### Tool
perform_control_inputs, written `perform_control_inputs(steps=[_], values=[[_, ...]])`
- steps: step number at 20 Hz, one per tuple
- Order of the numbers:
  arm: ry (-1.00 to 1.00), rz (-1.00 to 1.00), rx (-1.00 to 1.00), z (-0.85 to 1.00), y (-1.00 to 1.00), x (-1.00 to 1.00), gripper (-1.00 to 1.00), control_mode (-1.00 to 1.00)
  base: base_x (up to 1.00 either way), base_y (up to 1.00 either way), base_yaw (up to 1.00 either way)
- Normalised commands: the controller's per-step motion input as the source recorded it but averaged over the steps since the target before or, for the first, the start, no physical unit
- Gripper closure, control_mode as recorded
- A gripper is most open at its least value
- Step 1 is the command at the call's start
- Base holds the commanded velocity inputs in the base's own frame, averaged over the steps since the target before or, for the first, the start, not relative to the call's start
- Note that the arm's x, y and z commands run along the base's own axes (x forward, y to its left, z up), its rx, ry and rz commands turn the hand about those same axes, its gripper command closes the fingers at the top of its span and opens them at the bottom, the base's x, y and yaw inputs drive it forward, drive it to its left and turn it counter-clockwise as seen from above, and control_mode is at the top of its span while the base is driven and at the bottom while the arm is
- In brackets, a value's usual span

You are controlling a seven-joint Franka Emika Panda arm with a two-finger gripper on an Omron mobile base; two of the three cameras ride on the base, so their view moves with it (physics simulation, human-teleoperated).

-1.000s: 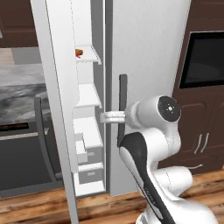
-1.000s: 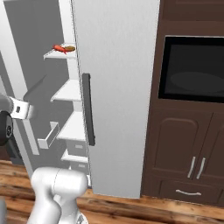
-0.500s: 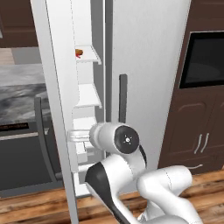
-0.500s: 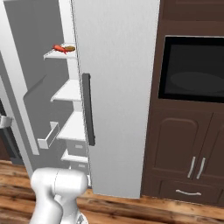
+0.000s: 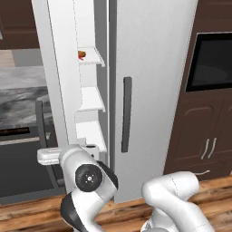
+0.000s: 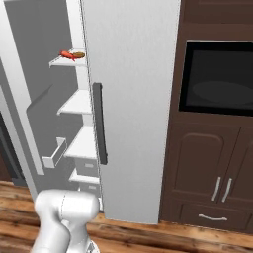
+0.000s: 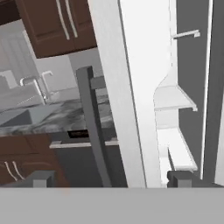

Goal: There's a fish in the fridge that needs to be moved to the freezer for freezing. Pick up the fish from the fridge, place it on any shelf in the freezer, and close the fridge and freezer doors when done.

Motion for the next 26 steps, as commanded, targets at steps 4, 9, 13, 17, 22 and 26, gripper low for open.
perform_control_inputs(steps=[4,9,13,17,22,26], values=[[-0.15,-0.04,0.00,-0.26,0.85,0.02,-1.00,-1.00,0.00,0.00,0.00],[-0.07,-0.08,0.00,-0.17,0.59,0.33,-1.00,-1.00,0.00,0.00,0.00],[-0.01,-0.09,0.00,-0.16,0.28,0.54,-1.00,-1.00,0.00,0.00,0.00],[-0.07,-0.05,-0.02,-0.24,0.02,0.55,-1.00,-1.00,0.00,0.00,0.00],[-0.15,-0.03,-0.03,-0.28,0.49,0.11,-1.00,-1.00,0.00,0.00,0.00],[-0.07,-0.01,0.00,-0.19,0.60,0.14,-1.00,-1.00,0.00,0.00,0.00]])
